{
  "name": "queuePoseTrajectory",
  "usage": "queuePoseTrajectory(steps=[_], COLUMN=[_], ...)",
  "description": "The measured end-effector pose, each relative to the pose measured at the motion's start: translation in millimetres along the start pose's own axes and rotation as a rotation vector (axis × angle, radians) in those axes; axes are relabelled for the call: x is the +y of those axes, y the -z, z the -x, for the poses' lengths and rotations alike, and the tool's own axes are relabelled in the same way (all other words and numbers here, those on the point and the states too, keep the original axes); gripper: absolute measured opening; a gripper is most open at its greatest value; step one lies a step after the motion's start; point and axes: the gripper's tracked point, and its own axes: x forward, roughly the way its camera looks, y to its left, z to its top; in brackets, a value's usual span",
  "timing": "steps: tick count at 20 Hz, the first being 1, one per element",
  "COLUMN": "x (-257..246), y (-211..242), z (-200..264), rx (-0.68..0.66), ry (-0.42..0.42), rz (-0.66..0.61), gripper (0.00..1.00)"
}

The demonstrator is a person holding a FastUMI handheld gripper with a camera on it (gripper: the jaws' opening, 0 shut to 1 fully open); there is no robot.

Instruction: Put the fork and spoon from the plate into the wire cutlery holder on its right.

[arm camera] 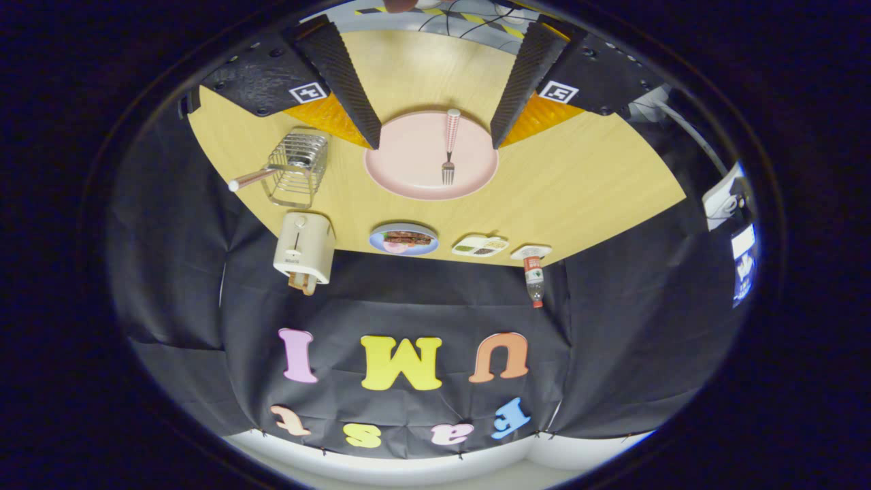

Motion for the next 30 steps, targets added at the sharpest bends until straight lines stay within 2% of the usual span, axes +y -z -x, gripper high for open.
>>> queuePoseTrajectory(steps=[2,3,7,10,11,14,18,20,21,22,26,30], x=[5,6,9,8,8,12,9,6,5,5,2,1], y=[15,20,43,48,51,51,53,53,53,53,45,31], z=[-15,-21,-48,-54,-56,-59,-62,-61,-58,-62,-60,-54], rx=[-0.014,-0.014,0.011,0.014,0.019,0.015,0.011,0.006,0.009,0.006,0.014,0.022], ry=[0.006,0.005,-0.006,0.006,0.004,-0.012,0.009,0.032,0.030,0.032,0.020,-0.011], rz=[0.020,0.018,-0.029,-0.053,-0.054,-0.044,-0.004,0.003,0.005,0.009,0.003,-0.013], gripper=[0.92,0.82,0.69,0.56,0.55,0.41,0.22,0.22,0.12,0.12,0.01,0.00])
